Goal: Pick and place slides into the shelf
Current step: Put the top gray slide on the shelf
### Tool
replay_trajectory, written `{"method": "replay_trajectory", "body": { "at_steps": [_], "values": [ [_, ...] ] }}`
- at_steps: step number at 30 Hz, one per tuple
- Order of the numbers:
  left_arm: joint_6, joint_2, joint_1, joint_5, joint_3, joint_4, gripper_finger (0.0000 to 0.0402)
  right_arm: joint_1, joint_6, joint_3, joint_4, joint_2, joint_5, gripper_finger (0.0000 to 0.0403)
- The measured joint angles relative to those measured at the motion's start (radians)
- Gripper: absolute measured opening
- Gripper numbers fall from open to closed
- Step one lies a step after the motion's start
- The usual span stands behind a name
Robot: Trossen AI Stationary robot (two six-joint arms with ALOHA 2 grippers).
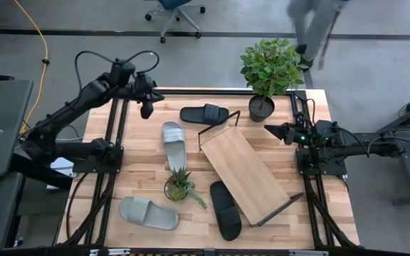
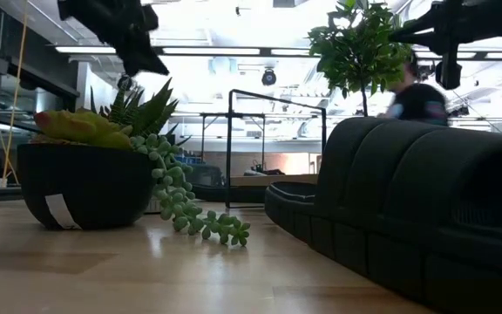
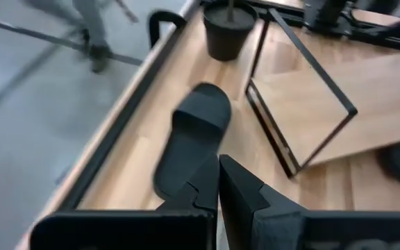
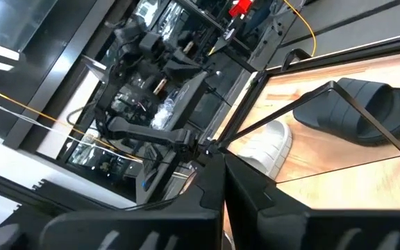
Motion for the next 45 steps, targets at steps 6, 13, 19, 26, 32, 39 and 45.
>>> {"method": "replay_trajectory", "body": {
  "at_steps": [6,13,19,26,32,39,45],
  "values": [
    [0.017,0.137,0.029,0.109,-0.026,-0.021,0.0001,0.000,0.000,0.000,-0.025,0.000,0.000,0.0000],
    [0.024,0.247,0.029,0.126,-0.041,-0.054,0.0001,0.000,0.000,0.000,-0.025,0.000,-0.010,0.0000],
    [0.062,0.307,0.023,0.225,-0.041,-0.075,0.0024,0.000,-0.026,0.000,-0.026,0.000,-0.024,0.0000],
    [0.069,0.358,-0.010,0.244,-0.041,-0.077,0.0118,0.000,-0.027,0.000,-0.026,0.000,-0.027,0.0000],
    [0.128,0.390,-0.047,0.231,-0.041,-0.099,0.0163,0.000,-0.027,0.000,-0.030,0.017,-0.027,0.0000],
    [0.180,0.458,-0.100,0.171,-0.041,-0.138,0.0175,0.001,-0.023,0.000,-0.031,0.070,-0.040,0.0000],
    [0.178,0.526,-0.102,0.122,-0.041,-0.158,0.0177,0.001,0.004,0.000,-0.030,0.120,-0.078,0.0000]
  ]
}}
